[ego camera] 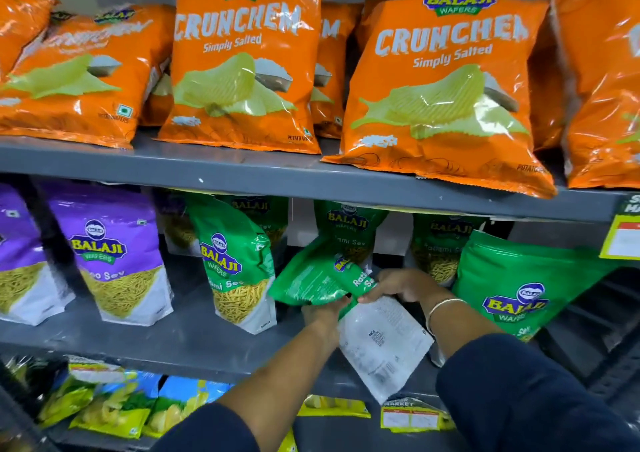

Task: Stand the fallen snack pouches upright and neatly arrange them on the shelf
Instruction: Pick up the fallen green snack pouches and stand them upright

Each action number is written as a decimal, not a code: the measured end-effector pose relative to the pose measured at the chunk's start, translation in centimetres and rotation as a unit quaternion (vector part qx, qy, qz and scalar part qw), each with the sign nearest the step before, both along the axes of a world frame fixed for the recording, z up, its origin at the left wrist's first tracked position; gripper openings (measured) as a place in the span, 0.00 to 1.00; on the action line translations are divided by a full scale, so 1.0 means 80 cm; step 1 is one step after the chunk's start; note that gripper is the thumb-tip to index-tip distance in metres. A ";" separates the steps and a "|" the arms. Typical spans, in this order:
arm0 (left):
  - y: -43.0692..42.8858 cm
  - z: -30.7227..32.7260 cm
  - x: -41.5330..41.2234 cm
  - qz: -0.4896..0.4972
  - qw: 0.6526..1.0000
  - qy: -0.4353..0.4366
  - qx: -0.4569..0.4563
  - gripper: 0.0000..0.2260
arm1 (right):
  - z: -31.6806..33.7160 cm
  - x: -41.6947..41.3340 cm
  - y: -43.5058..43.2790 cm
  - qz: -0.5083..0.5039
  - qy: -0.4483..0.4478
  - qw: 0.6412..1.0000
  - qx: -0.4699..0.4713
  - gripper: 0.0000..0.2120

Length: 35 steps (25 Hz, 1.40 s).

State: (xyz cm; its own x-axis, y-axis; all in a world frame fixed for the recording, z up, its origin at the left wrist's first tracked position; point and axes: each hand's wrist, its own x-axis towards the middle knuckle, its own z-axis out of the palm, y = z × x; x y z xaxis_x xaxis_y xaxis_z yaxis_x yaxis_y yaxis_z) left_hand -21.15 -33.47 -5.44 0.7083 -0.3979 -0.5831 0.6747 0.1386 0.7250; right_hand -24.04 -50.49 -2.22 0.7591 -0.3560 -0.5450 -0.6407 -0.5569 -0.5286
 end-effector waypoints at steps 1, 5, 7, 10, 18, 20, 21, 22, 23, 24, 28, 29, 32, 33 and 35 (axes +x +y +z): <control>0.006 0.023 -0.003 0.006 0.999 -0.048 -0.008 0.28 | 0.007 -0.004 0.000 -0.025 -0.024 0.999 0.036 0.55; 0.017 0.067 0.028 -0.065 0.957 -0.281 0.044 0.29 | 0.031 -0.026 0.017 -0.111 -0.147 0.975 0.122 0.37; 0.018 0.070 0.052 -0.121 0.923 -0.357 0.077 0.33 | 0.027 -0.033 0.034 -0.142 -0.248 0.949 0.135 0.29; 0.018 0.058 0.087 -0.188 0.889 -0.396 0.132 0.37 | 0.020 -0.040 0.055 -0.138 -0.344 0.914 0.162 0.23; 0.051 0.086 0.080 -0.386 0.822 -0.382 0.171 0.15 | 0.013 -0.055 0.063 -0.237 -0.132 0.935 0.231 0.16; 0.048 0.082 0.080 -0.367 0.824 -0.394 0.175 0.13 | 0.008 -0.053 0.063 -0.253 -0.188 0.910 0.270 0.10; 0.044 0.083 0.079 -0.336 0.821 -0.424 0.183 0.16 | 0.006 -0.053 0.061 -0.233 -0.196 0.917 0.259 0.15; 0.040 0.082 0.076 -0.299 0.813 -0.460 0.194 0.24 | 0.006 -0.053 0.062 -0.191 -0.183 0.937 0.230 0.19; 0.034 0.080 0.072 -0.273 0.804 -0.488 0.205 0.32 | 0.004 -0.053 0.066 -0.153 -0.173 0.955 0.187 0.25; 0.030 0.078 0.068 -0.266 0.801 -0.495 0.207 0.38 | 0.004 -0.053 0.071 -0.130 -0.158 0.969 0.135 0.35; 0.019 0.064 0.068 -0.315 0.829 -0.443 0.131 0.46 | -0.015 -0.045 0.070 -0.132 -0.173 0.976 -0.002 0.58; 0.020 0.063 0.071 -0.321 0.830 -0.440 0.123 0.46 | -0.017 -0.045 0.067 -0.138 -0.189 0.972 0.003 0.55; 0.026 0.063 0.079 -0.376 0.821 -0.416 0.106 0.41 | -0.001 -0.056 0.059 -0.193 -0.261 0.940 0.106 0.33; 0.029 0.062 0.083 -0.392 0.817 -0.409 0.109 0.38 | 0.000 -0.059 0.051 -0.210 -0.278 0.930 0.115 0.30; 0.030 0.058 0.091 -0.381 0.815 -0.416 0.135 0.36 | 0.000 -0.064 0.044 -0.239 -0.316 0.913 0.097 0.26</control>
